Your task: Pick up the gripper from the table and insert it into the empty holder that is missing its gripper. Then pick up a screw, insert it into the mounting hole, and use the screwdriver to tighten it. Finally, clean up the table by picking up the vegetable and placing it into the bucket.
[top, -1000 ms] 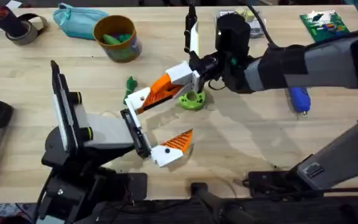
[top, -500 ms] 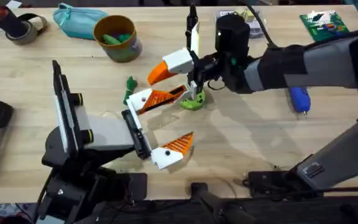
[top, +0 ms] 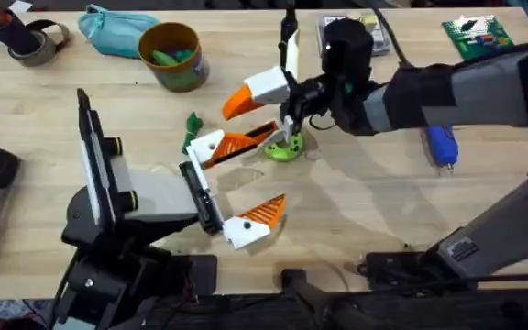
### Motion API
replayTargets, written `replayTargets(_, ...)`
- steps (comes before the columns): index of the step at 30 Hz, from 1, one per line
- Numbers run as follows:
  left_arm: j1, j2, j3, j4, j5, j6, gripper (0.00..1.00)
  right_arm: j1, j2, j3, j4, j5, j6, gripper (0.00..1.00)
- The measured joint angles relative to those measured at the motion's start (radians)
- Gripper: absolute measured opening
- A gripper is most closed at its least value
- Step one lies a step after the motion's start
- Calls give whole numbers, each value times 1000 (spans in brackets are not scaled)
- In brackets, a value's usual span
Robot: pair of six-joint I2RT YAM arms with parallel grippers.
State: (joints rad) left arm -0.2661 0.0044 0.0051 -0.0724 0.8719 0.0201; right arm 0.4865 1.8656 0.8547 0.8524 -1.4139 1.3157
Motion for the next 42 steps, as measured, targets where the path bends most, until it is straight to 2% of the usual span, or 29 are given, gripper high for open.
replayTargets(6,0,0,0,0,0,0,988,-65,0,0,2,52,-70,995)
replayTargets(11,0,0,0,0,0,0,988,-122,0,9,7,180,-190,995)
replayTargets(16,0,0,0,0,0,0,988,-156,2,104,-43,306,-327,995)
replayTargets(19,0,0,0,0,1,0,988,-173,2,206,-238,359,-443,996)
replayTargets(25,0,0,0,0,1,0,988,-215,-8,379,-902,517,-790,995)
replayTargets(28,0,0,0,0,1,1,988,-227,-28,435,-1122,596,-954,996)
replayTargets(35,0,0,0,-1,4,1,988,-225,-209,501,-1454,775,-1216,996)
replayTargets(42,0,0,0,-1,4,3,988,-225,-407,507,-1720,984,-1321,996)
